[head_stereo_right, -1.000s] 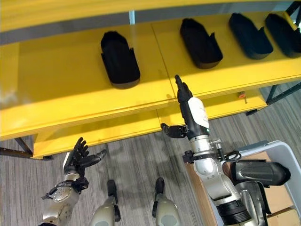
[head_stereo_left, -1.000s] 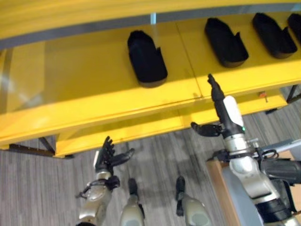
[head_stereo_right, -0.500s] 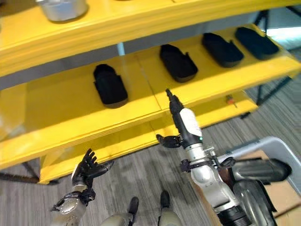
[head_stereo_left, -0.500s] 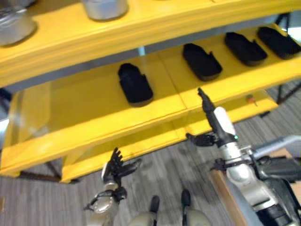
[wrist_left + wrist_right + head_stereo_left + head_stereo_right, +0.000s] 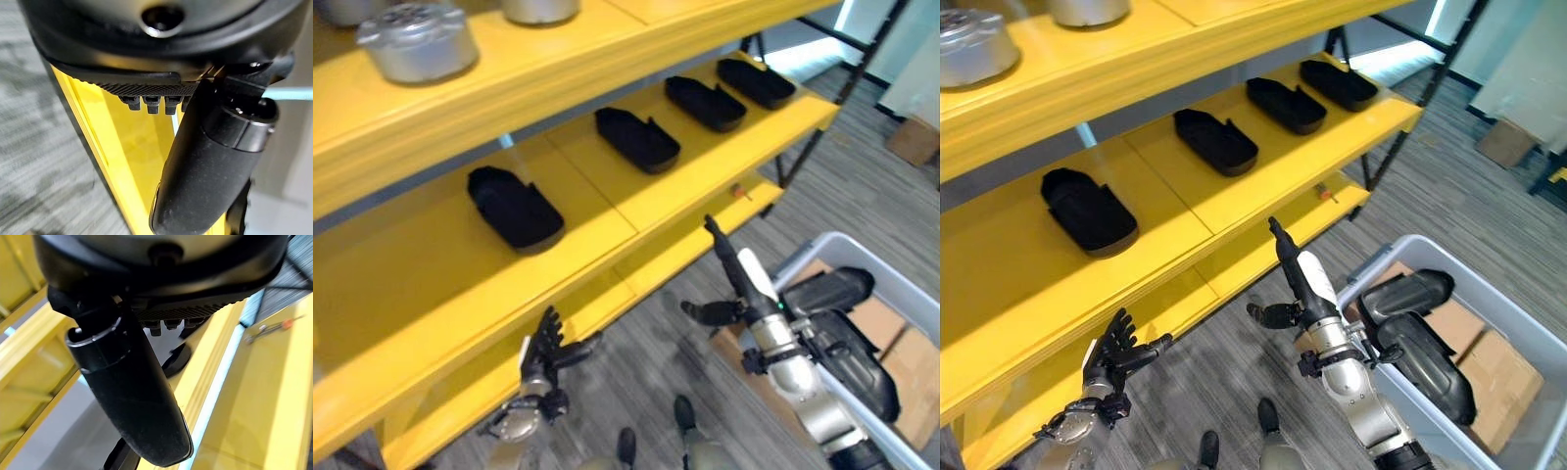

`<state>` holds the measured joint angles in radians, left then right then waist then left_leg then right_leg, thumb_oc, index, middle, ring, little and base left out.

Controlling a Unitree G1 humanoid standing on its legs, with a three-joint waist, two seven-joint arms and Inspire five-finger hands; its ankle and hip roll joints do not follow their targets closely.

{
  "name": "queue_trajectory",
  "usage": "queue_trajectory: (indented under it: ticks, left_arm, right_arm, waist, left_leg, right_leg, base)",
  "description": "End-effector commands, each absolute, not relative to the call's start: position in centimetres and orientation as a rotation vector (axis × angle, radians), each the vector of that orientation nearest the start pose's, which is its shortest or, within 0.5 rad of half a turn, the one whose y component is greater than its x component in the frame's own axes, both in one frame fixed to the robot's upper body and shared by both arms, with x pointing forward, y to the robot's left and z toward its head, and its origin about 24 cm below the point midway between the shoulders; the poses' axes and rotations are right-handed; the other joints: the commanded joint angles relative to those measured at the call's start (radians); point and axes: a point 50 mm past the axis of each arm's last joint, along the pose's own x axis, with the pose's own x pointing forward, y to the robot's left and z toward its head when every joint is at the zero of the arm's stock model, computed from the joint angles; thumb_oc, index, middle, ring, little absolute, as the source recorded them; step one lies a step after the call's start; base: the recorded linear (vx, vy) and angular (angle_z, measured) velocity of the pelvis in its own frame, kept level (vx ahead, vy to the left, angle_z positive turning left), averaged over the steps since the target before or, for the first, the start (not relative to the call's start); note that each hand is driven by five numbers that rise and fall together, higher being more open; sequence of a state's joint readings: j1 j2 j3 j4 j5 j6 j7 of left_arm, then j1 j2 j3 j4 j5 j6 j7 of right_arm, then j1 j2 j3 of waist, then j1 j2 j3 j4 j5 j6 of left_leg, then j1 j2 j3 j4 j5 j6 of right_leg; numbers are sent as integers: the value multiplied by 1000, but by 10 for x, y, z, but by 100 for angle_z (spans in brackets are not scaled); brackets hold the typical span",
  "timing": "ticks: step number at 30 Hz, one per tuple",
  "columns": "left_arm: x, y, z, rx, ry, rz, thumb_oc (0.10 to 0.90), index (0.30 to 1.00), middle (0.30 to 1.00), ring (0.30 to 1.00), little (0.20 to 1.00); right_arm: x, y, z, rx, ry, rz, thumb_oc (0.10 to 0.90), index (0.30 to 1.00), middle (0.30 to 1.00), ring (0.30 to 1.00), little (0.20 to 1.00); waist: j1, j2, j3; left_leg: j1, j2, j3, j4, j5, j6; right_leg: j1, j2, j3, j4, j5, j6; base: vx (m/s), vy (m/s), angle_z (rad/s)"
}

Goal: Move parts from the plastic box to the shelf.

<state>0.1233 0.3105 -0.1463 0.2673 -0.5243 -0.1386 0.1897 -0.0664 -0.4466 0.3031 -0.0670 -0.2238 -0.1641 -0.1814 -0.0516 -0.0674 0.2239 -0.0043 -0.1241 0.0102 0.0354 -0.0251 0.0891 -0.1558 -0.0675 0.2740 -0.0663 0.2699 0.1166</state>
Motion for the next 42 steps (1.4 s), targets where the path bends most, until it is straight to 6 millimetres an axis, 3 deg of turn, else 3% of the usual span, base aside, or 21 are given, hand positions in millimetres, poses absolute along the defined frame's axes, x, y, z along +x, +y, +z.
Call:
queue_trajectory:
  ticks: [1,3,5,9,10,12,13,14,15,20,26,27,31,32,34,35,37,39,40,42]
  left_arm:
    - [226,213,4,-111,91,174,900,1000,1000,1000,1000]
    - [223,219,4,-108,90,198,900,1000,1000,1000,1000]
    - [219,222,0,-113,107,215,900,1000,1000,1000,1000]
    - [215,227,1,-122,105,236,900,1000,1000,1000,1000]
    - [214,228,1,-119,103,241,900,1000,1000,1000,1000]
    - [214,228,-1,-119,114,237,900,1000,1000,1000,1000]
    - [213,228,-1,-113,112,234,900,1000,1000,1000,1000]
    - [213,228,-1,-113,112,234,900,1000,1000,1000,1000]
    - [213,228,-1,-116,114,236,900,1000,1000,1000,1000]
    - [216,226,1,-136,102,236,900,1000,1000,1000,1000]
    - [221,221,2,-145,97,220,900,1000,1000,1000,1000]
    - [224,219,2,-148,94,213,900,1000,1000,1000,1000]
    - [227,217,3,-148,88,212,900,1000,1000,1000,1000]
    - [226,218,3,-153,90,217,900,1000,1000,1000,1000]
    - [224,218,3,-157,92,222,900,1000,1000,1000,1000]
    - [223,218,2,-160,95,224,900,1000,1000,1000,1000]
    - [221,219,0,-158,105,227,900,1000,1000,1000,1000]
    - [217,219,-1,-169,107,227,900,1000,1000,1000,1000]
    - [217,218,-3,-166,113,224,900,1000,1000,1000,1000]
    - [215,217,-4,-165,119,220,900,1000,1000,1000,1000]
  right_arm:
    - [269,-142,137,-590,-599,149,900,1000,1000,1000,1000]
    - [274,-132,139,-583,-612,171,900,1000,1000,1000,1000]
    - [278,-123,139,-579,-616,193,900,1000,1000,1000,1000]
    - [280,-122,139,-595,-610,182,900,1000,1000,1000,1000]
    - [280,-124,138,-599,-603,173,900,1000,1000,1000,1000]
    - [278,-132,130,-607,-563,155,900,1000,1000,1000,1000]
    - [277,-135,127,-614,-549,143,900,1000,1000,1000,1000]
    - [277,-135,127,-614,-549,143,900,1000,1000,1000,1000]
    - [275,-145,121,-630,-518,119,900,1000,1000,1000,1000]
    - [266,-169,114,-661,-473,59,900,1000,1000,1000,1000]
    - [262,-183,111,-671,-453,11,900,1000,1000,1000,1000]
    - [261,-188,111,-679,-452,-15,900,1000,1000,1000,1000]
    - [259,-191,113,-675,-462,-30,900,1000,1000,1000,1000]
    - [259,-192,113,-678,-464,-32,900,1000,1000,1000,1000]
    - [258,-193,116,-685,-476,-27,900,1000,1000,1000,1000]
    - [257,-193,116,-690,-472,-25,900,1000,1000,1000,1000]
    - [258,-195,115,-709,-466,-20,900,1000,1000,1000,1000]
    - [258,-198,114,-715,-462,-30,900,1000,1000,1000,1000]
    - [258,-199,113,-721,-459,-38,900,1000,1000,1000,1000]
    - [257,-202,114,-731,-454,-41,900,1000,1000,1000,1000]
  waist:
    - [47,57,-32]
    - [79,67,-32]
    - [100,70,-27]
    - [113,54,-22]
    - [113,51,-25]
    - [116,27,-43]
    - [114,11,-46]
    - [114,11,-46]
    - [105,5,-60]
    - [54,23,-81]
    - [17,43,-93]
    - [4,51,-95]
    - [1,50,-76]
    - [11,32,-54]
    - [27,17,-26]
    - [33,11,-22]
    - [52,-4,-12]
    - [55,-4,-13]
    - [62,6,-14]
    - [72,25,-14]
  left_leg:
    - [-39,53,-30,-6,-12,-9]
    - [-31,86,28,-29,-4,-23]
    - [1,118,101,-47,-10,-30]
    - [30,127,158,-48,-33,-33]
    - [43,132,154,-48,-52,-39]
    - [63,130,174,-55,-71,-47]
    - [63,130,195,-48,-63,-51]
    - [63,130,195,-48,-63,-51]
    - [66,161,199,-39,-65,-73]
    - [104,256,225,-60,-32,-126]
    - [102,330,248,-55,39,-173]
    - [91,367,240,10,58,-196]
    - [33,403,211,183,107,-209]
    - [-43,399,164,349,159,-183]
    - [-122,360,100,510,172,-172]
    - [-155,349,87,510,160,-163]
    - [-224,284,29,407,100,-142]
    - [-207,323,24,238,109,-149]
    - [-220,341,2,114,160,-168]
    - [-195,348,-53,-2,201,-197]
  right_leg:
    - [-17,35,-232,197,-222,10]
    - [9,-65,-455,188,-244,-2]
    - [16,-147,-556,174,-210,5]
    - [11,-267,-601,141,-95,57]
    - [21,-273,-601,139,-94,72]
    - [62,-270,-641,91,-103,86]
    - [70,-272,-664,59,-66,87]
    - [71,-272,-664,58,-65,87]
    - [83,-245,-662,49,-87,82]
    - [87,-159,-642,63,-158,40]
    - [85,-81,-612,50,-203,6]
    - [104,-48,-593,45,-238,-7]
    - [134,-11,-583,33,-262,-43]
    - [151,3,-577,21,-260,-83]
    - [170,11,-555,14,-271,-100]
    - [176,7,-551,10,-274,-100]
    - [181,-14,-528,5,-269,-78]
    - [189,-23,-511,8,-278,-59]
    - [198,-27,-505,7,-286,-50]
    - [218,-31,-481,18,-301,-35]
  base:
    - [-89,26,-164]
    - [-60,-3,-160]
    - [-21,-34,-126]
    - [56,-94,-120]
    - [158,-134,-30]
    - [155,-181,-13]
    - [64,-163,0]
    - [131,-300,12]
    - [177,-287,-8]
    - [178,-277,-32]
    - [119,-191,-30]
    - [222,-280,-13]
    - [94,-188,-9]
    - [38,-196,-21]
    - [72,-151,-22]
    - [80,0,-76]
    - [116,92,-68]
    - [175,159,-19]
    - [223,236,-42]
    - [287,347,-71]
